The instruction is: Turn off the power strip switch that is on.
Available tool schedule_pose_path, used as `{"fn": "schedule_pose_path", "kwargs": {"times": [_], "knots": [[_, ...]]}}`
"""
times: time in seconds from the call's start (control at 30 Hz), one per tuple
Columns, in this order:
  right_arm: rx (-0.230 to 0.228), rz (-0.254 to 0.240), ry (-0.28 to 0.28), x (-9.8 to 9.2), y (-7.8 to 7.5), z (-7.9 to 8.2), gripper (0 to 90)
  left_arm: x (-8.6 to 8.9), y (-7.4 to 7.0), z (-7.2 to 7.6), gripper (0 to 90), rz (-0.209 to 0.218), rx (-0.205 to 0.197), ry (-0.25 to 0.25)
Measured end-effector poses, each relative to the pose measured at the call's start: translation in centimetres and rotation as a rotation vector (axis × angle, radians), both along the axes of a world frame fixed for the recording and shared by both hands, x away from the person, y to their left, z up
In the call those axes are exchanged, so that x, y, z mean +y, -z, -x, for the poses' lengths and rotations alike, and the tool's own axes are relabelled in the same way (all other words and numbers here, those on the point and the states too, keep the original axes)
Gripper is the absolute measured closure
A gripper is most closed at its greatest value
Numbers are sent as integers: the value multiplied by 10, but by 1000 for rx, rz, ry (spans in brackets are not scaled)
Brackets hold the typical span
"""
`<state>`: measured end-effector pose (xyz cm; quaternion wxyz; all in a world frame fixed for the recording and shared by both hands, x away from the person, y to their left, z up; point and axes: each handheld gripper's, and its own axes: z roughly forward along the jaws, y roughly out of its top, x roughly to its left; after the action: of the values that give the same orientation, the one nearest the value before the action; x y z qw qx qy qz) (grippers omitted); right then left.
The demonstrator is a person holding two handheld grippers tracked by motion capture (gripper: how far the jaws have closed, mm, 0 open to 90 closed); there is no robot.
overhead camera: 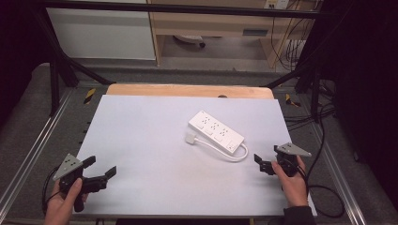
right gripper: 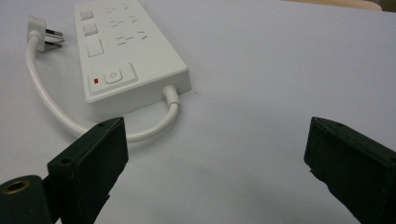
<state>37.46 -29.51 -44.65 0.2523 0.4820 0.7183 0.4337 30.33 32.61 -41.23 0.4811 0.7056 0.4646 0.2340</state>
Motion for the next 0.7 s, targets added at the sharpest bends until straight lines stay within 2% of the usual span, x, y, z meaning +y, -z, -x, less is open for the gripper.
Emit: {"fn": "schedule_pose_path", "kwargs": {"times": [0.23,0.7], "knots": [[18,-6,-13,2,0,-1,51,0,0,1,62,-1,-1,-2],[40,-25,14,1,-8,0,27,-3,3,-2,61,-5,16,-2]]}}
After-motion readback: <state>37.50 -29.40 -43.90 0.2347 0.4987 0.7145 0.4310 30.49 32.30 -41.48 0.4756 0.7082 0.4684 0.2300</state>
